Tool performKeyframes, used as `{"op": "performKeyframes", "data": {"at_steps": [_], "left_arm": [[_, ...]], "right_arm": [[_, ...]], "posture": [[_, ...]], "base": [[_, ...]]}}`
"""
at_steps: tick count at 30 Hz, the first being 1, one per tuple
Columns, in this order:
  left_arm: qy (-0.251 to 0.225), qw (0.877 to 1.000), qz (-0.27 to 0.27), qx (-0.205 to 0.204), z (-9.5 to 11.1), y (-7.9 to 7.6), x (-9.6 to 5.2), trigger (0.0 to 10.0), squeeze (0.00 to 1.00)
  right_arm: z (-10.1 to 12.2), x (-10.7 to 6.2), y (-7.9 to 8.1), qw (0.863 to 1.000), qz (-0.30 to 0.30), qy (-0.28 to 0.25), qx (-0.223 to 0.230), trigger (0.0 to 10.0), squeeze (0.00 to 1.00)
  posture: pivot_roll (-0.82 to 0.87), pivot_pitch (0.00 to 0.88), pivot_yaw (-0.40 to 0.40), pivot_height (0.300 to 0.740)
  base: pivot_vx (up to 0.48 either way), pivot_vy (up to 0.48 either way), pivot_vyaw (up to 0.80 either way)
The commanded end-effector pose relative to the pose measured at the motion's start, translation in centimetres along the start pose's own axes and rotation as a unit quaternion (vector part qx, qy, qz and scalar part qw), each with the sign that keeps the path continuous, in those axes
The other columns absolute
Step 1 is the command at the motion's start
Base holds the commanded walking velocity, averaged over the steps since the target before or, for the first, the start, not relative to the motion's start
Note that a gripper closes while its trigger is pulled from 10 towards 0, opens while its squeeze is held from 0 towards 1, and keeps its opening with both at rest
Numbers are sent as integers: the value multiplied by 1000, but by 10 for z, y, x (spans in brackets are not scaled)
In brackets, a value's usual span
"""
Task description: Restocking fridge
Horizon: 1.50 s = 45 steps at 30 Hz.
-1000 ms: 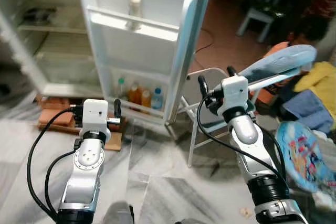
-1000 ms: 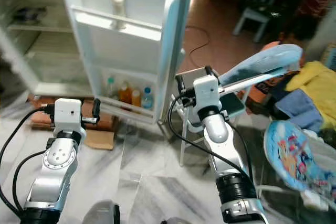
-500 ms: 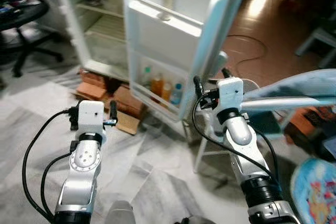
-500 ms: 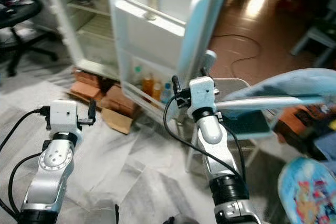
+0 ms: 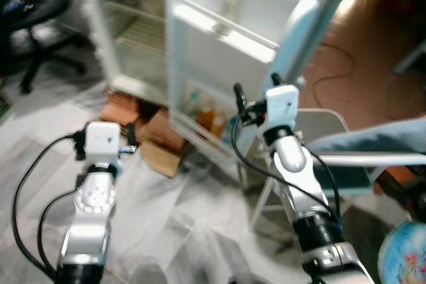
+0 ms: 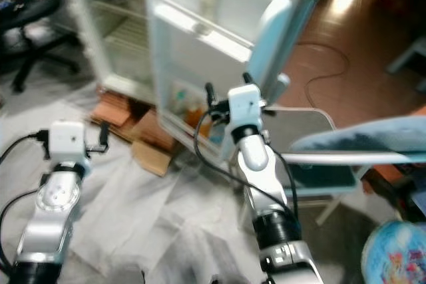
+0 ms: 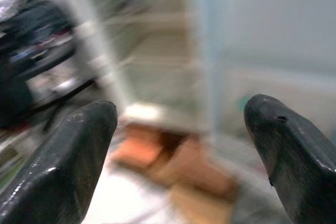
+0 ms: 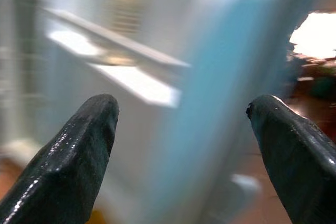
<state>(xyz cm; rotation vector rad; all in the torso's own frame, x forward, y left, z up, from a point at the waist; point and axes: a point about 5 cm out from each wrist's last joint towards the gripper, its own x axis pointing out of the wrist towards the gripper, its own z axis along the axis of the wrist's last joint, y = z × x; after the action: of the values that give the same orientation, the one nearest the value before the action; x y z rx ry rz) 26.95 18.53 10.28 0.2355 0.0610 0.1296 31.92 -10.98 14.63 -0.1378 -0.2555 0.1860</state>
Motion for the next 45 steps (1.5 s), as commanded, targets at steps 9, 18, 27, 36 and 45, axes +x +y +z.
{"op": "performKeyframes", "data": {"at_steps": [9, 18, 27, 36, 45], "left_arm": [[8, 999, -17, -31, 0, -12, -2, 10000, 0], [87, 995, 22, -36, -25, 6, -13, 10000, 0], [169, 983, 70, -25, -54, 39, -43, 10000, 0], [218, 972, 79, -33, -70, 44, -58, 10000, 0], [210, 975, 69, -34, -62, 40, -49, 10000, 0]], "right_arm": [[0, 0, -13, 1000, -23, 0, -15, 10000, 0], [0, 14, -17, 1000, -6, 13, 8, 10000, 0], [19, 47, -7, 1000, 10, -4, 28, 10000, 0], [25, 61, 21, 997, 48, 11, 66, 10000, 0], [60, 32, 99, 906, 332, -3, 261, 10000, 0]], "posture": [[135, 78, -99, 740], [152, 81, -103, 740], [195, 87, -115, 740], [207, 93, -126, 740], [200, 89, -126, 740]], "base": [[116, -107, 0], [0, 0, 0], [0, 0, 0], [0, 0, 0], [0, 0, 0]]}}
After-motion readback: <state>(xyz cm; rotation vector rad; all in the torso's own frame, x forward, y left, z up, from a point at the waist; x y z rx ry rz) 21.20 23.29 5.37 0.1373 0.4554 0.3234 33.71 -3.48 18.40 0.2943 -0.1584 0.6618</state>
